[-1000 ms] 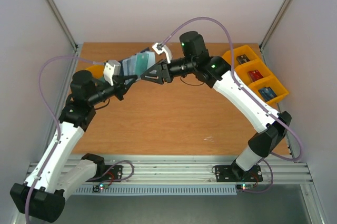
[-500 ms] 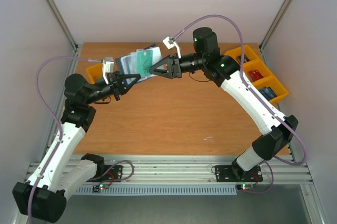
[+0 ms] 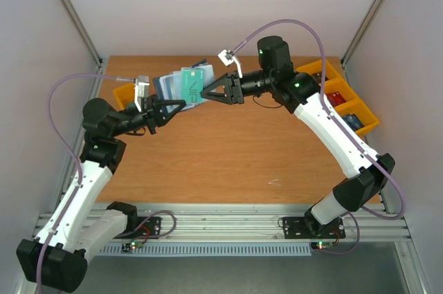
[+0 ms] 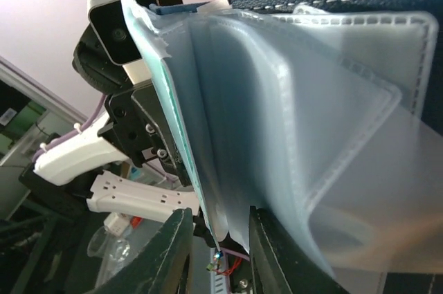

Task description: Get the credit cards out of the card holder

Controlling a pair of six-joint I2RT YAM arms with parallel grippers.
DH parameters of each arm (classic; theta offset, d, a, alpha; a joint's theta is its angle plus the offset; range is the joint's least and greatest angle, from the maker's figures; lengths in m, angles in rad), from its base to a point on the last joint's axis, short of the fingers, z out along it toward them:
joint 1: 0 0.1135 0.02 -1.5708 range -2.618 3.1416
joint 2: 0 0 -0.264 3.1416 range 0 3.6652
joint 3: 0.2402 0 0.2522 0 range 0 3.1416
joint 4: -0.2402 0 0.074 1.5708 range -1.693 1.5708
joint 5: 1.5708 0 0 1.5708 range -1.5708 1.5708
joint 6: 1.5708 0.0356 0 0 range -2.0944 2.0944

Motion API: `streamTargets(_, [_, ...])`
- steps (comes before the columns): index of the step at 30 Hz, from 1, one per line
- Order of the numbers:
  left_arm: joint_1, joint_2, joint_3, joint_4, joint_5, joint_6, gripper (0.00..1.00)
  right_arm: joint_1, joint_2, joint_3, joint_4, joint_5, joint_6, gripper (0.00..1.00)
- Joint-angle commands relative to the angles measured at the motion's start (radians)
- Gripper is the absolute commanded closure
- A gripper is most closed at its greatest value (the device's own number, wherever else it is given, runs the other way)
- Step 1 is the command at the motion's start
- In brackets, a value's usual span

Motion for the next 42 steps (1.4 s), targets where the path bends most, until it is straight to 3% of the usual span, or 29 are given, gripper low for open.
streamTargets(1, [-0.002, -0.013, 0.008, 0.098, 0.029, -0.013, 1.0, -0.004, -0.002, 0.013, 0.012, -0.058, 0.0, 0.83])
streamTargets(9, [-0.004, -0.006, 0.013, 0.087, 0.022, -0.007, 1.0, 0.023, 0.01, 0.024, 0.03, -0.101, -0.002, 0.89])
streamTargets(11, [-0.005, -0.005, 0.014, 0.086, 0.022, -0.008, 1.0, 0.029, 0.015, 0.026, 0.032, -0.109, -0.005, 0.98])
streamTargets(18, [-0.004, -0.01, 0.004, 0.073, 0.009, -0.011, 0.99, 0.028, -0.015, 0.023, 0.021, -0.099, -0.038, 0.99])
streamTargets(21, [-0.005, -0.011, -0.001, 0.069, -0.001, -0.025, 0.77, 0.023, -0.018, 0.035, -0.027, -0.072, -0.077, 0.99])
streamTargets(33, [-0.005, -0.019, -0.013, 0.073, -0.004, -0.033, 0.71, 0.01, 0.0, 0.173, -0.369, 0.006, -0.296, 0.99])
streamTargets(35, [-0.005, -0.019, -0.016, 0.073, -0.004, -0.03, 0.73, 0.01, 0.014, 0.215, -0.442, 0.006, -0.334, 0.99])
streamTargets(40, [-0.005, -0.019, -0.02, 0.068, -0.002, -0.023, 0.97, 0.011, 0.028, 0.248, -0.497, 0.015, -0.363, 0.99])
streamTargets(42, [-0.005, -0.022, -0.02, 0.06, -0.004, -0.018, 1.0, 0.011, 0.023, 0.246, -0.497, 0.025, -0.371, 0.99])
